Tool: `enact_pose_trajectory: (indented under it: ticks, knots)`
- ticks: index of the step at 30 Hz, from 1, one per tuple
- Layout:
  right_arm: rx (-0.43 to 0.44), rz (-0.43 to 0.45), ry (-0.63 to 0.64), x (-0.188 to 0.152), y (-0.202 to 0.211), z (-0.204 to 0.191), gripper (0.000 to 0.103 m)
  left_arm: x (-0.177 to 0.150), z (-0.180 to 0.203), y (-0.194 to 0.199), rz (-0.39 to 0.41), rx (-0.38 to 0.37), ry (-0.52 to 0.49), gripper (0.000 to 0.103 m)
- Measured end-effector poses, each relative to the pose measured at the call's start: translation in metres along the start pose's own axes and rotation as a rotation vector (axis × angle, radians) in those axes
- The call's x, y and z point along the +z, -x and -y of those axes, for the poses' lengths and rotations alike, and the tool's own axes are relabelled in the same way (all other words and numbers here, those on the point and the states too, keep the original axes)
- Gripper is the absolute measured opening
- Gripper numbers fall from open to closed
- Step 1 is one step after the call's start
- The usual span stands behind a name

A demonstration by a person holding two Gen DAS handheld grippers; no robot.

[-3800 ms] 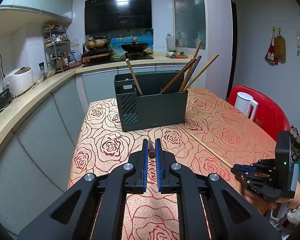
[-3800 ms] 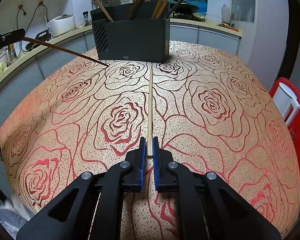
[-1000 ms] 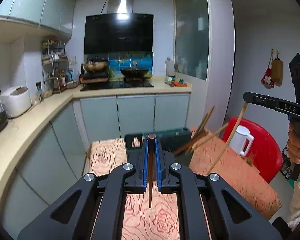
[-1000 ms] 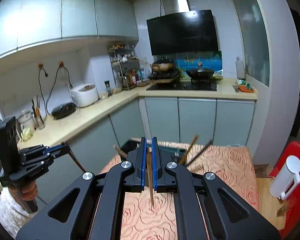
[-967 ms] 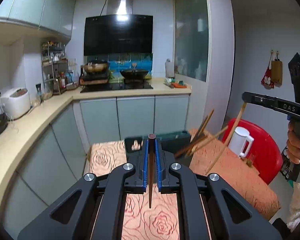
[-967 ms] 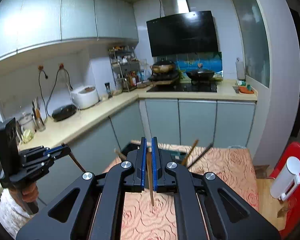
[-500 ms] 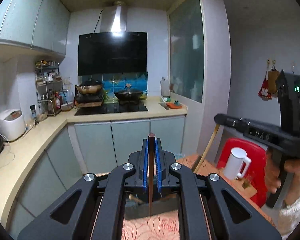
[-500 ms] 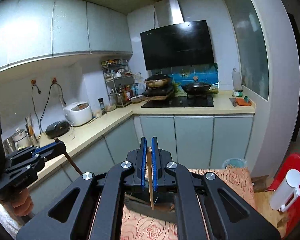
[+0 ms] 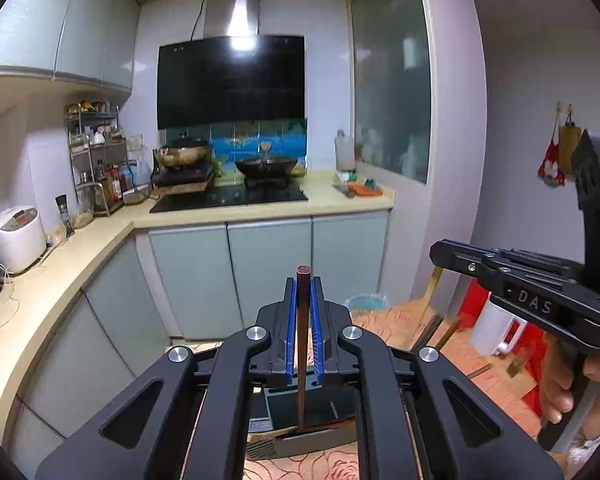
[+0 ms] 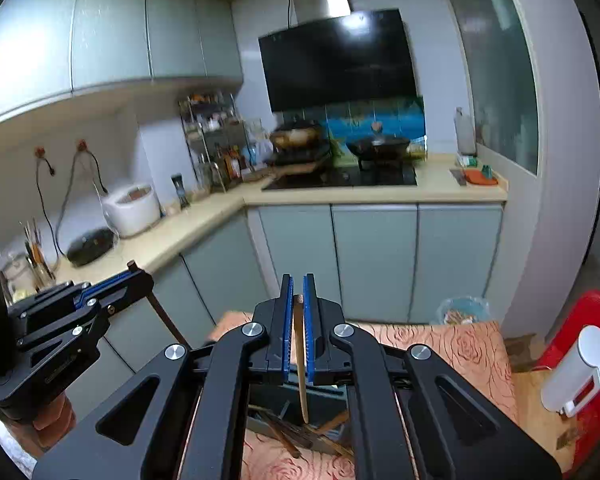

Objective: Organize utensils
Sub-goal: 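Lower both chopsticks into the holder and open both tools to release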

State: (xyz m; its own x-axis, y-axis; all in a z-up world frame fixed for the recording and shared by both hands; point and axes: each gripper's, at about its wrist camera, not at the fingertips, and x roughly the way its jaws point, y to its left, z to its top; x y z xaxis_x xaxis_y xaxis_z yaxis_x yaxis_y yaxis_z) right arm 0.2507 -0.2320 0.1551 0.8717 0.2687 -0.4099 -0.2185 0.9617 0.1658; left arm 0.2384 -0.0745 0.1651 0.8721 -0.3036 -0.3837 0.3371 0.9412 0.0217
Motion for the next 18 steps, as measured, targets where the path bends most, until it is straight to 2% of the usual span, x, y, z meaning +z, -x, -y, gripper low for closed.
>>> enact_pose_trajectory:
  ticks: [10, 11, 13, 14, 15, 16, 17, 18]
  knots:
    - [-0.022, -0.112, -0.003, -0.032, -0.040, 0.004, 0.006, -0.034, -0.023, -0.041, -0.092, 0.013, 0.064, 0.007]
    - [-0.018, -0.119, -0.006, -0.034, -0.041, 0.003, 0.006, -0.036, -0.025, -0.042, -0.098, 0.013, 0.069, 0.010]
    - [-0.005, -0.141, -0.007, -0.037, -0.044, 0.001, 0.009, -0.039, -0.029, -0.041, -0.099, 0.021, 0.083, 0.032]
    - [-0.003, -0.143, -0.008, -0.038, -0.044, 0.002, 0.010, -0.039, -0.032, -0.038, -0.092, 0.028, 0.093, 0.049]
    - [-0.003, -0.143, -0.009, -0.037, -0.043, 0.001, 0.018, -0.039, -0.034, -0.034, -0.081, 0.032, 0.103, 0.054]
    - [-0.007, -0.145, -0.014, -0.036, -0.043, 0.001, 0.033, -0.038, -0.036, -0.033, -0.078, 0.032, 0.106, 0.055]
    - [-0.011, -0.141, -0.021, -0.036, -0.041, 0.002, 0.041, -0.037, -0.038, -0.029, -0.074, 0.031, 0.109, 0.061]
    - [-0.019, -0.128, -0.030, -0.034, -0.037, 0.002, 0.054, -0.036, -0.040, -0.024, -0.066, 0.033, 0.112, 0.070]
